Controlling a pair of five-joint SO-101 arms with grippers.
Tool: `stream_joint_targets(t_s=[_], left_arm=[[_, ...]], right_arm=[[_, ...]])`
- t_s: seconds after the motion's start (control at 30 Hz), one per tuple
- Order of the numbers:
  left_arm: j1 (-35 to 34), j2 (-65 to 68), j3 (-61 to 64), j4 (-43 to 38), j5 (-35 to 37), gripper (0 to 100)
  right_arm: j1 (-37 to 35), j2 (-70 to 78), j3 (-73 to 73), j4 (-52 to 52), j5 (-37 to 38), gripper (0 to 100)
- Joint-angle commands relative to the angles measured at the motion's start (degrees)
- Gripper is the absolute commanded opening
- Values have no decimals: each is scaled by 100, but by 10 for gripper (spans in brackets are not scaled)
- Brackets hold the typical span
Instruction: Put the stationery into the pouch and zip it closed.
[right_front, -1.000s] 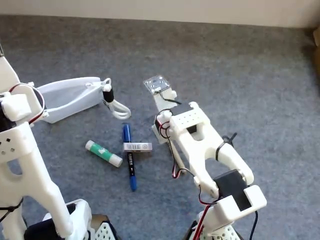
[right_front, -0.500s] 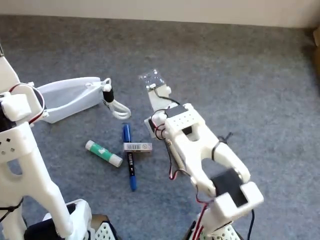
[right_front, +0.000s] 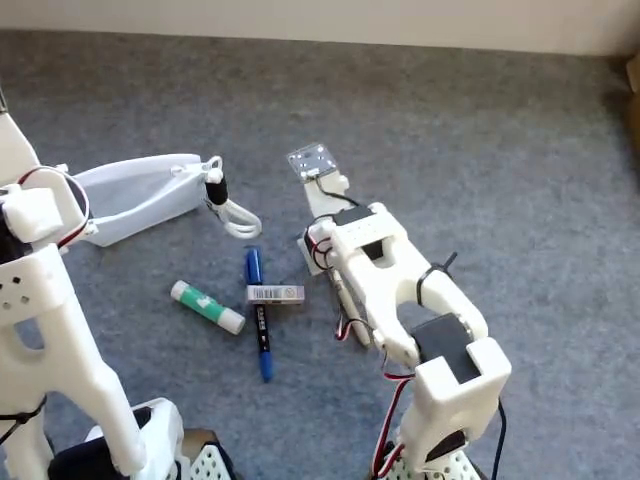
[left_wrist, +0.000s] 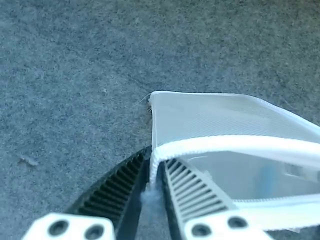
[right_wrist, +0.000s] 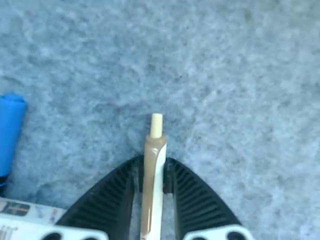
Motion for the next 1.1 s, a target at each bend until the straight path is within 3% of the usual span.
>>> stream_joint_targets(t_s=[0.0,0.33,0.87,1.07], left_arm=[[-31,-48,-31,18,35,8],[-22,-48,-66,18,35,9],[1349,-48,-593,273,79,7],[1604,-48,-804,448,466,8]], right_arm=[[-110,-84,-224,13,-9,3],[-110,-1279,-207,936,-26,3],[-110,-3635,901,910,-9,4],[-75,-4523,1165,910,-9,4]])
